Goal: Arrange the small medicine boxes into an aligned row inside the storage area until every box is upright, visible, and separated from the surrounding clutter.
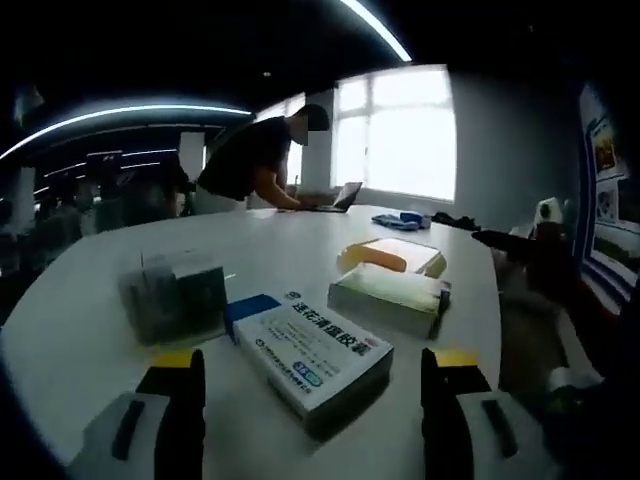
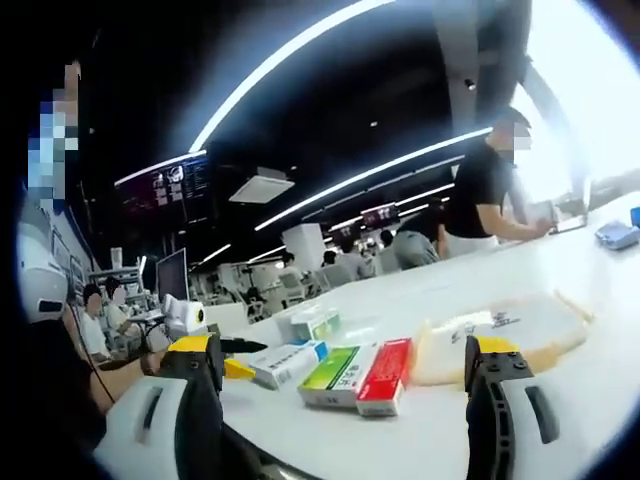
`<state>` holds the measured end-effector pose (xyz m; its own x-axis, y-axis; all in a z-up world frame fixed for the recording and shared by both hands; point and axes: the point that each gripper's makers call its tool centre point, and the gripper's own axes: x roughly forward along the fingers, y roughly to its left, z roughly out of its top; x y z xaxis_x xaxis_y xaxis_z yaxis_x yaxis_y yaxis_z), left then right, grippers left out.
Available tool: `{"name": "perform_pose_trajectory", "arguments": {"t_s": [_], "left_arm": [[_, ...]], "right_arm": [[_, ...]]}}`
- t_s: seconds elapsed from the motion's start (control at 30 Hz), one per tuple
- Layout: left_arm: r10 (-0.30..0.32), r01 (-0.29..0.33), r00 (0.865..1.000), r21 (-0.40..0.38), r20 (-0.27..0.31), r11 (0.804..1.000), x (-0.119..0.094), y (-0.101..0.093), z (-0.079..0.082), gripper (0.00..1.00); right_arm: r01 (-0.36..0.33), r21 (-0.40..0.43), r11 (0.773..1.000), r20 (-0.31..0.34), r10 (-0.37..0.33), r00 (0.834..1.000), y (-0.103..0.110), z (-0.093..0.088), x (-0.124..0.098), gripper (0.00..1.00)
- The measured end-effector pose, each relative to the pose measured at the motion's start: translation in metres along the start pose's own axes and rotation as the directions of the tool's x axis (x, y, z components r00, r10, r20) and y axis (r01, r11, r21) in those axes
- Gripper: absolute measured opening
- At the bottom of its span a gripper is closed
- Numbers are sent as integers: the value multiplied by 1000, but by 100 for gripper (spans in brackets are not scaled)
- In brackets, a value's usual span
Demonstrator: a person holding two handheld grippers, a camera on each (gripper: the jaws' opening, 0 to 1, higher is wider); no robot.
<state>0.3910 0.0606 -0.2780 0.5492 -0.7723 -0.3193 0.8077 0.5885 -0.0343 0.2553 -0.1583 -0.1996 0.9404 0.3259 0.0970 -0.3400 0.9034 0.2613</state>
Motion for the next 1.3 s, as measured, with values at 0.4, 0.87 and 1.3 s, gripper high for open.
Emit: {"name": "perform_pose_trajectory", "arguments": {"t_s": [0.4,0.87,1.3], "left_arm": [[20,-21,999,-8,-36,1000,16,-18,-2,81],[47,-46,994,14,-97,999,25,-21,-13,82],[76,-72,989,35,-124,997,30,-16,-20,75]], "right_arm": [[7,21,1000,14,-8,1000,-2,0,-4,99],[10,28,1000,14,-11,1000,-2,2,-3,98],[11,0,1000,-2,-11,1000,2,3,1,98]]}}
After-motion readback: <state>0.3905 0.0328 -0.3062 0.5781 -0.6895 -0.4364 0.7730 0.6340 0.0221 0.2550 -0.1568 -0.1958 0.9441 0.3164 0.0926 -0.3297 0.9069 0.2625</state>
